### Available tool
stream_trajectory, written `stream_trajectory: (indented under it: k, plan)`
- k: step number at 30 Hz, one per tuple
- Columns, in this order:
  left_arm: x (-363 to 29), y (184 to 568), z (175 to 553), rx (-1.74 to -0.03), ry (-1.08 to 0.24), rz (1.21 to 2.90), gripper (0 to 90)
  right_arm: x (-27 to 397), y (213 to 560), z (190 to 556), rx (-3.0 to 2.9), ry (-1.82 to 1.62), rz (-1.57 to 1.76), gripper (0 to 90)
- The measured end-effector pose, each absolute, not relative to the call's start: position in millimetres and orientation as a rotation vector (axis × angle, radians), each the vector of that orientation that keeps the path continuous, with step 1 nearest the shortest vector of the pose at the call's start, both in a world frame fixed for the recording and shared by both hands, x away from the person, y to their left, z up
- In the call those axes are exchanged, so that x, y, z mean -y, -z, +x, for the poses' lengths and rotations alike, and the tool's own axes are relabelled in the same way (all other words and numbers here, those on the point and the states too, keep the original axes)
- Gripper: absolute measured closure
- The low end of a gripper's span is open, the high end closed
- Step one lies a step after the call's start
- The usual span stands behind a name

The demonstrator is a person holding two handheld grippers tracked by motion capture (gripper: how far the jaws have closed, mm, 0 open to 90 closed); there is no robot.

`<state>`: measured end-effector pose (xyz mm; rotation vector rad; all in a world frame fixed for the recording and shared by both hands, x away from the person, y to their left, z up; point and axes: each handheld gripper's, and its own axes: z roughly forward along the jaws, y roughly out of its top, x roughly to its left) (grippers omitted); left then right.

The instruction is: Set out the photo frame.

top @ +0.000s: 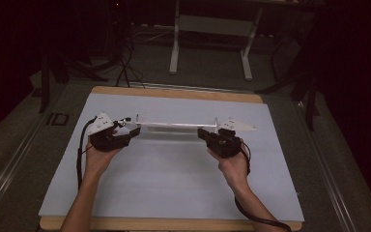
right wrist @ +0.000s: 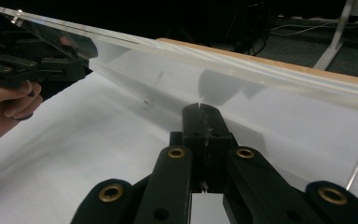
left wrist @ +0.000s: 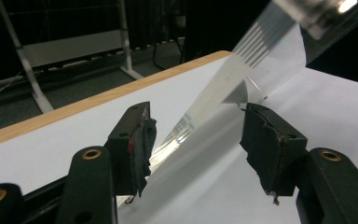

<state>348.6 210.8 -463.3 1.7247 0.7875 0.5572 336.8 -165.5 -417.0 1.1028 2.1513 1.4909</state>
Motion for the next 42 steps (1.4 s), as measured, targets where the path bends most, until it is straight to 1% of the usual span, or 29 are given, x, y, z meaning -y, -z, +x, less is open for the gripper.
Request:
stream_trajectory:
  k: [12, 20, 32, 38, 42]
  plan:
    - [-209.1, 461.2, 350.2, -0.806, -0.579, 1.717, 43.7, 178.5, 414.8, 336.9, -2.144, -1.466, 1.1, 89.9]
    - [-208.5, 458.7, 352.7, -0.82, -0.591, 1.718, 44.7, 188.1, 422.5, 336.3, -2.155, -1.376, 1.077, 84.9]
    - [-209.9, 457.3, 354.7, -0.835, -0.593, 1.714, 46.8, 206.5, 431.0, 342.5, -2.146, -1.327, 1.114, 81.2]
    - [-209.6, 456.4, 357.1, -0.842, -0.593, 1.707, 46.9, 216.6, 433.9, 346.5, -2.126, -1.308, 1.136, 77.5]
    - [-209.7, 455.3, 359.3, -0.847, -0.592, 1.707, 47.0, 224.5, 435.7, 349.4, -2.118, -1.304, 1.122, 70.8]
